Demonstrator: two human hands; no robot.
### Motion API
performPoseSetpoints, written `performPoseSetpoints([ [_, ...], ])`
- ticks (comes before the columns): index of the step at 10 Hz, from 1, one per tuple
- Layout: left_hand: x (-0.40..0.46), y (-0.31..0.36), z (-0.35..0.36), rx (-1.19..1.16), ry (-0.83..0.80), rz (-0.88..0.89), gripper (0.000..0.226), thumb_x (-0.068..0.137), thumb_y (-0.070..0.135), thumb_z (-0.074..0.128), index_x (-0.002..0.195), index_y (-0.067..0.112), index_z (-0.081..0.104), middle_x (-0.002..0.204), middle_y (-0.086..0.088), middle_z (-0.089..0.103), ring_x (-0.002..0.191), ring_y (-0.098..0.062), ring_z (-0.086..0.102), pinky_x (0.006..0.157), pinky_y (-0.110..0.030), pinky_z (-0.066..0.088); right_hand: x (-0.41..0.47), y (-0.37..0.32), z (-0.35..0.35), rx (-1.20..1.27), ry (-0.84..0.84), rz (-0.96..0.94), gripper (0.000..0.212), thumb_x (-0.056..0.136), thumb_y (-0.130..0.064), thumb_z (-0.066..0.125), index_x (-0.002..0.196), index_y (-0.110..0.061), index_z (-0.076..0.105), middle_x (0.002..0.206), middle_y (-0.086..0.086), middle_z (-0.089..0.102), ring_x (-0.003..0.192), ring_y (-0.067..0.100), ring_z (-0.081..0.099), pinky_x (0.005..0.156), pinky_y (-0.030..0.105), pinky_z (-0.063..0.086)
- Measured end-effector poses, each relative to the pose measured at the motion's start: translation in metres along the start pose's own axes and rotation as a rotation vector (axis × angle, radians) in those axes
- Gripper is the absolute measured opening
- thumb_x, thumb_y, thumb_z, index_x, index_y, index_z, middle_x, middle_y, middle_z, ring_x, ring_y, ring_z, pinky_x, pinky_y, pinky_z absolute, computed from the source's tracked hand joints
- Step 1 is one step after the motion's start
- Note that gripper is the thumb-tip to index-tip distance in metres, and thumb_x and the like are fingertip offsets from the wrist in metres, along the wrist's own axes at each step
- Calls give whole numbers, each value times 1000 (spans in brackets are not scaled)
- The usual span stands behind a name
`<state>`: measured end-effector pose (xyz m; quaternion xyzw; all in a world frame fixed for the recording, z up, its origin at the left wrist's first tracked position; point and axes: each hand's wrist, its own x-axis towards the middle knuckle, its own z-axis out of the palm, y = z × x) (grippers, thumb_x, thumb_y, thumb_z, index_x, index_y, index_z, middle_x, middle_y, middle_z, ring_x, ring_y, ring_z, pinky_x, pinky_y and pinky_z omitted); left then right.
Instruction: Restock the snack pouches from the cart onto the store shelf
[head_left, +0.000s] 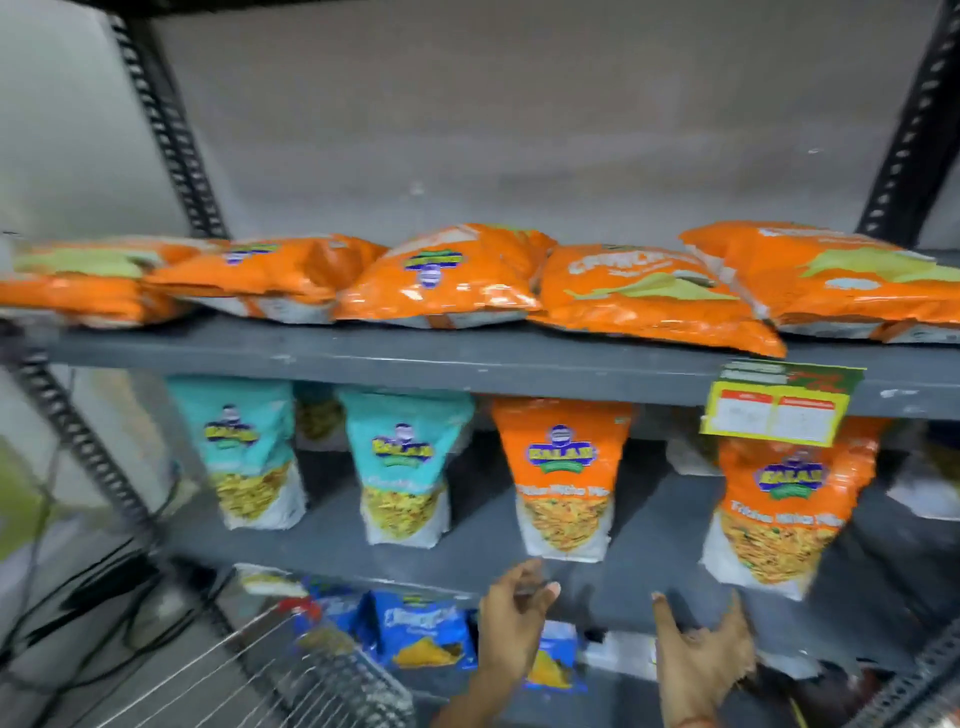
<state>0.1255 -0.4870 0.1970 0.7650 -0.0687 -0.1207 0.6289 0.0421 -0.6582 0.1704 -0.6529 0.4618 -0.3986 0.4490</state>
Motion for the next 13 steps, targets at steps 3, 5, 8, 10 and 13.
performPoseSetpoints([
  [3,-7,-21,-256,72,410,-38,25,79,22,72,103,20,66,87,5,71,71,-4,69,73,-36,58,-210,-63,134,86,-658,-200,68,58,-34,76,121,-14,59,115,12,61,105,25,59,88,41,52],
  [5,42,-54,-342,1,551,-136,30,75,29,75,101,18,66,93,-8,72,86,-24,70,83,-50,57,-256,-99,221,25,-1016,-280,55,67,-26,75,108,-49,47,111,-12,57,102,4,56,93,32,47],
  [8,134,-62,-393,-56,541,-192,60,81,21,69,135,17,42,120,-5,56,110,-29,58,93,-46,51,-263,-120,377,-55,-1227,-181,86,64,-30,81,137,-20,38,128,3,55,118,20,54,99,47,49],
  [10,159,-73,-388,-213,542,-179,59,80,7,69,133,12,45,123,-10,58,93,-16,59,69,-15,53,-261,-122,415,-41,-1147,-211,52,61,-35,80,106,-26,55,97,-3,71,89,11,68,77,41,57],
  [13,140,-58,-376,-260,469,-142,61,81,-1,65,135,6,40,117,-10,56,97,-20,54,74,-19,50,-258,-122,403,29,-1121,-152,80,62,-28,83,133,-20,45,122,10,65,112,22,61,93,40,51],
])
